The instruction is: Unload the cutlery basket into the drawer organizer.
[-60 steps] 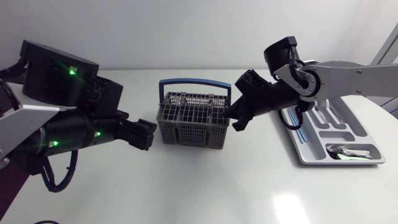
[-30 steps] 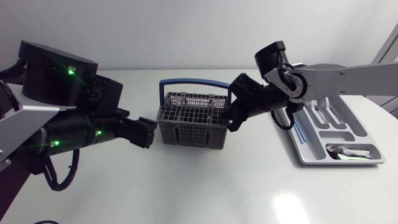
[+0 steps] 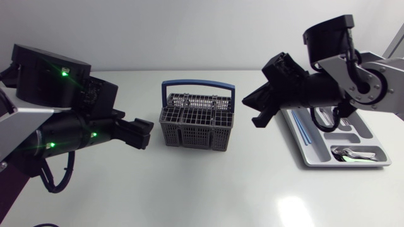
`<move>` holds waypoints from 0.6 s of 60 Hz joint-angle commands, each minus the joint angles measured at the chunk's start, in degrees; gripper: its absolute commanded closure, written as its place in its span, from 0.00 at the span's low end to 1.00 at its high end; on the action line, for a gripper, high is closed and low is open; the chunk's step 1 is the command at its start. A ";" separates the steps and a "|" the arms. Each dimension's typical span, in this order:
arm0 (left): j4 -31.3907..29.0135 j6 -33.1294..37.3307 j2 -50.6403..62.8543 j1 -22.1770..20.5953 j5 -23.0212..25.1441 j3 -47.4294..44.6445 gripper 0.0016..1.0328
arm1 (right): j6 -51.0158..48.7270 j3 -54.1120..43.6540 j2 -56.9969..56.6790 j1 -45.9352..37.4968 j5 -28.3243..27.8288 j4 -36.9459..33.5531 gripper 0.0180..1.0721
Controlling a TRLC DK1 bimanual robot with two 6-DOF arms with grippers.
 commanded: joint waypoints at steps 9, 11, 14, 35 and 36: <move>0.18 1.84 -2.23 1.17 -0.21 -2.74 0.06 | -0.09 -5.54 -6.09 -3.21 2.20 -0.62 0.60; 0.18 1.92 -2.49 1.26 -0.21 -2.92 0.06 | -0.44 -6.42 -6.97 -3.47 2.55 -0.97 0.61; 0.18 1.92 -2.67 1.26 -0.21 -3.09 0.06 | -0.53 -7.65 -8.20 -4.35 2.55 -0.97 0.61; -0.17 3.86 -6.27 3.64 -0.21 -6.08 0.05 | -0.79 -13.98 -15.41 -7.78 4.13 -2.12 0.04; -0.17 4.03 -6.54 3.90 -0.21 -6.26 0.05 | -0.79 -14.24 -15.85 -8.04 4.13 -2.12 0.04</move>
